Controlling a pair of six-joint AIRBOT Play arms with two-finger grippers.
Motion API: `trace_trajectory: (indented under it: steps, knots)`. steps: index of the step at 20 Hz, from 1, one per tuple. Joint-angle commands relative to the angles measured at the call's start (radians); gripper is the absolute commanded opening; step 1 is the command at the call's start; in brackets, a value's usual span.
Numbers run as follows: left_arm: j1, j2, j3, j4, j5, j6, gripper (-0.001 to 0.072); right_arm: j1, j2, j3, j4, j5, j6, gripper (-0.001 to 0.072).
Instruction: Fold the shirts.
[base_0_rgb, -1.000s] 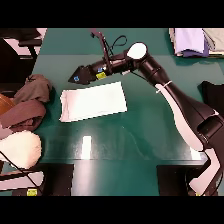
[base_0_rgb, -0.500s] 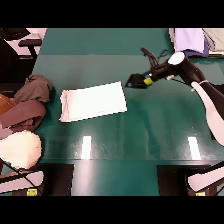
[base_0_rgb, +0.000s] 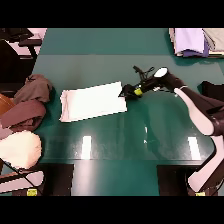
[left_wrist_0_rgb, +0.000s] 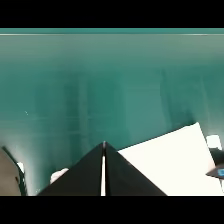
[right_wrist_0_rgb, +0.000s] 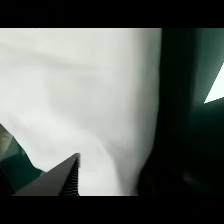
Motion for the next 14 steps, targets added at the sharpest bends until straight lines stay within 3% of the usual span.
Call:
trace_trajectory:
  steps: [1, 3, 4, 8, 14]
  knots:
    - [0.0, 0.0, -0.001, -0.055, -0.006, 0.0, 0.0023, 0.076, -0.105, 0.142, 0.035, -0.039, -0.002, 0.0288]
    - [-0.013, 0.0, -0.001, -0.082, -0.018, 0.0, 0.0023, 0.09, -0.138, 0.217, 0.02, -0.034, -0.002, 0.004]
    - [-0.037, 0.0, -0.001, -0.072, -0.021, 0.0, 0.0023, 0.089, -0.147, 0.246, 0.008, -0.027, -0.002, 0.0013]
    - [-0.176, 0.0, -0.001, -0.051, -0.003, 0.018, 0.0023, 0.008, -0.103, 0.315, -0.109, 0.037, -0.001, 0.0012]
    - [-0.328, 0.0, -0.001, -0.035, 0.04, 0.05, 0.0023, -0.347, 0.154, 0.187, -0.307, 0.064, 0.076, 0.0012]
